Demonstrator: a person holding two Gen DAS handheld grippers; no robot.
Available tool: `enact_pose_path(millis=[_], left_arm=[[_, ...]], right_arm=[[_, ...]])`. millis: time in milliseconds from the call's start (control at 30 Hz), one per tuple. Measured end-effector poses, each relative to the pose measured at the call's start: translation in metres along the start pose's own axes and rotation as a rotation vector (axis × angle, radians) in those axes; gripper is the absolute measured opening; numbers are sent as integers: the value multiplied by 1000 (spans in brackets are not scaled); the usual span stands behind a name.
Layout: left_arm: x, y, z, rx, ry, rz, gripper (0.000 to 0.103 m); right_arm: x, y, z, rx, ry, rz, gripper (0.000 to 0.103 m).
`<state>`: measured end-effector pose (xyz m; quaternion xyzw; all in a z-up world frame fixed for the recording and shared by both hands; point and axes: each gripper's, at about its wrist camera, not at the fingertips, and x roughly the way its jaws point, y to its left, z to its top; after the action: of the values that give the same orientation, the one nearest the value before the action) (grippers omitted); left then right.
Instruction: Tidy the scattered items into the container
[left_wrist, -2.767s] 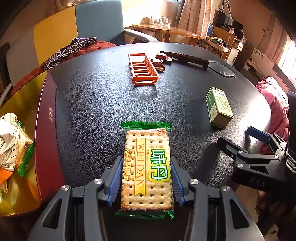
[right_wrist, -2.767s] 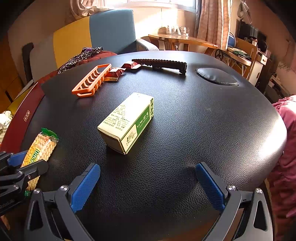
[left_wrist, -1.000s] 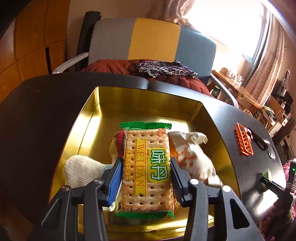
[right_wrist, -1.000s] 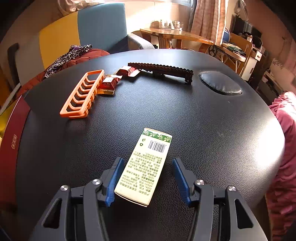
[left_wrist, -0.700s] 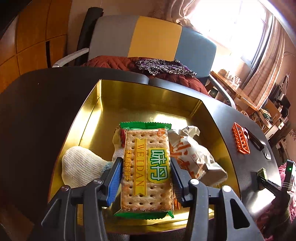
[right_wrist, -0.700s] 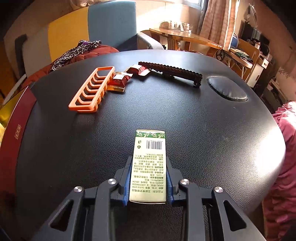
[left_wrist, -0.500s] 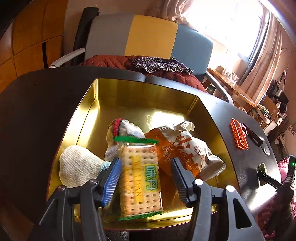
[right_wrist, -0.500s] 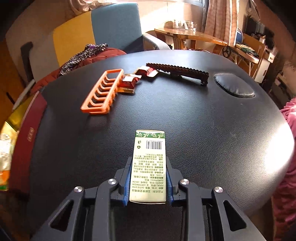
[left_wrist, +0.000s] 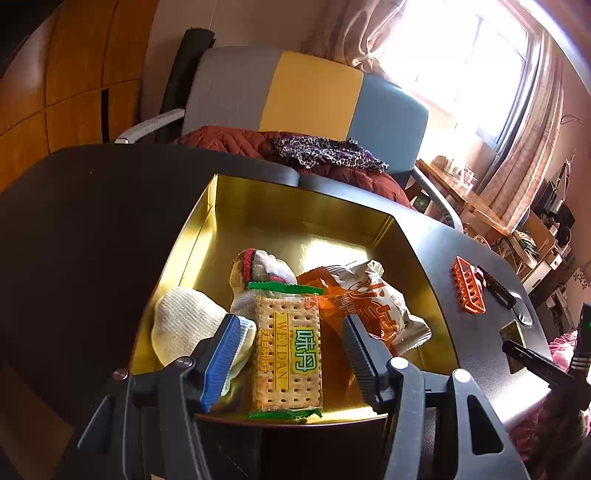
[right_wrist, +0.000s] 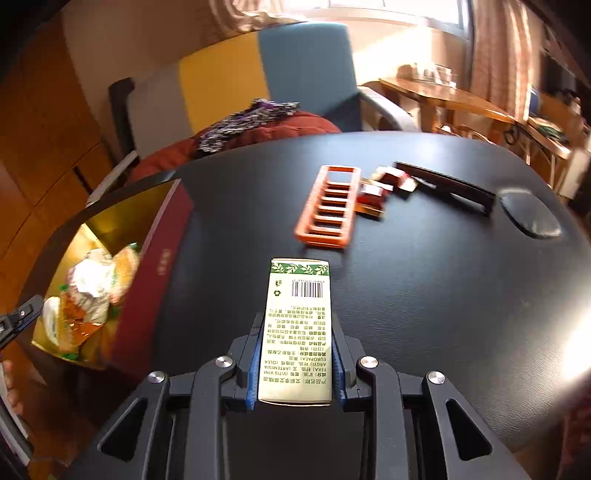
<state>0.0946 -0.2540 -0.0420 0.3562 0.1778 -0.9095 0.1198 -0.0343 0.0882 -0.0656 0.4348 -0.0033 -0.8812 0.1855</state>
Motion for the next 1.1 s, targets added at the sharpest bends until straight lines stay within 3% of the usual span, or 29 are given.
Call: enact_pose_path(millis=[333,567,733,1100], left_arm=[[-14,2,-17,-6,7,-22,59],[-17,13,-25,-48,14,-29,59],[-18,18,-27,-65,13,-26,59],[-21,10,-28,-50,20,-36,59]], right_arm=[[14,109,22,-166,-2,173,30],[44,169,32,-250,18,171,30],[64,182,34,-261,43,146,31],[53,164,26,-237,22,151,43]])
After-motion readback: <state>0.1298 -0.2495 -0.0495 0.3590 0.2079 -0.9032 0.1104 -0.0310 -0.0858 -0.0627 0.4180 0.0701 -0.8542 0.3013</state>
